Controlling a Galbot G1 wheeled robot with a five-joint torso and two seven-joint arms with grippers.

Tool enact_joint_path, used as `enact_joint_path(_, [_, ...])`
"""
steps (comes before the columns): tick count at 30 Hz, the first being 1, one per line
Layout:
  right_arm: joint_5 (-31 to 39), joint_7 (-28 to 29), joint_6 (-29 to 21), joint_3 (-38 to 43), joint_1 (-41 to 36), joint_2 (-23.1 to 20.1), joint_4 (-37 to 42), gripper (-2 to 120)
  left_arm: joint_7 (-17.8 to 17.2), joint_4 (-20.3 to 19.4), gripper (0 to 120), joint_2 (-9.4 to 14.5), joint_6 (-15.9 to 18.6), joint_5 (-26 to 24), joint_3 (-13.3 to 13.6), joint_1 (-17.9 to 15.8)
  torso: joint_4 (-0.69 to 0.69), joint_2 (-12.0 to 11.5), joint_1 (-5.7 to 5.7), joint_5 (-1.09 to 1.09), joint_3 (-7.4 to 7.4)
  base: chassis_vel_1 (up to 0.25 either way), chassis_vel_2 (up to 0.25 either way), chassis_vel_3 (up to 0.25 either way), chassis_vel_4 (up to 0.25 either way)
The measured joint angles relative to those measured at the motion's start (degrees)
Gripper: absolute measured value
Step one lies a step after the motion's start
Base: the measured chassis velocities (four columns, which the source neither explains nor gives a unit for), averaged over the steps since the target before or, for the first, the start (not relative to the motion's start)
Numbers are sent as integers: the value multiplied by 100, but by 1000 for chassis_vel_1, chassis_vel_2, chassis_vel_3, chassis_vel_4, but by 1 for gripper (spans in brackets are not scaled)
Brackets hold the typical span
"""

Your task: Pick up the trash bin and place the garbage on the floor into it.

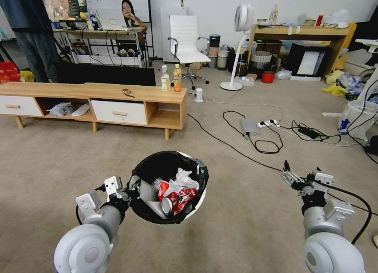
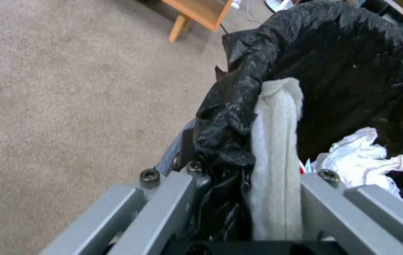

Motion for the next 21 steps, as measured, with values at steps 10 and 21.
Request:
enact_joint_path(10, [-120, -17, 46, -67, -88, 113, 10, 100, 45, -16, 7, 19, 31, 45, -37, 14, 0, 0, 0, 0, 0, 0, 0, 0, 0])
enact_joint_path(21, [-222, -64, 99, -138, -157, 197, 29, 100, 78, -45, 7, 10, 23, 98, -44, 24, -1, 0, 0, 0, 0, 0, 0, 0, 0])
